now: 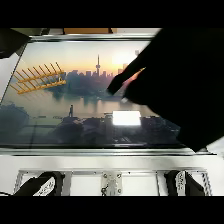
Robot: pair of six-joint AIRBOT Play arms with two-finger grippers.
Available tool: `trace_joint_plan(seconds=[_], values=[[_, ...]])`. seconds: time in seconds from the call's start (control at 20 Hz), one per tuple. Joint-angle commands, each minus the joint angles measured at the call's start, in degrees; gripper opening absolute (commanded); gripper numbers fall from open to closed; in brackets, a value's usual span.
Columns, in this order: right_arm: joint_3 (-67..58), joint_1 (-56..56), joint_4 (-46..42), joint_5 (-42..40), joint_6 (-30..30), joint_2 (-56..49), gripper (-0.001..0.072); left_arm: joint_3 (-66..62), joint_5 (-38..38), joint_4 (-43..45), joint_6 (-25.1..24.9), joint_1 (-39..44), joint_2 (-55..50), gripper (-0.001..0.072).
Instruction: Fold the clothes and pants, and hang the long-sleeved shirts on hangers.
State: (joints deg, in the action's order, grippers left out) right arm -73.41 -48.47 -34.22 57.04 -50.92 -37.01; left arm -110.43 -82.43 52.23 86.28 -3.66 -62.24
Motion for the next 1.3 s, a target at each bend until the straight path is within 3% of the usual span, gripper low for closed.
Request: trace_joint_plan(seconds=[0.0,0.2,0.35,0.8,1.25], values=[[-0.4,-6.8,-17.6,-8.4,-9.7,2.9,0.0015,0.0,0.7,-0.8,-2.2,5.2,-3.4,0.0016],[-1.9,-8.9,-35.8,-13.8,-22.9,4.2,0.0014,0.0,1.8,-0.8,-3.6,10.4,-7.2,0.0016],[-6.8,-8.9,-45.0,-14.2,-27.3,1.2,0.0014,0.0,1.7,-0.8,-3.7,11.6,-9.1,0.0015],[-26.9,-8.9,-49.6,-15.4,-31.0,-12.6,0.0014,0.0,1.6,-0.8,-4.4,11.5,-9.6,0.0016],[-28.8,-8.9,-52.1,-14.8,-31.0,-13.4,0.0015,0.0,1.7,-0.8,-4.4,11.5,-9.6,0.0016]])
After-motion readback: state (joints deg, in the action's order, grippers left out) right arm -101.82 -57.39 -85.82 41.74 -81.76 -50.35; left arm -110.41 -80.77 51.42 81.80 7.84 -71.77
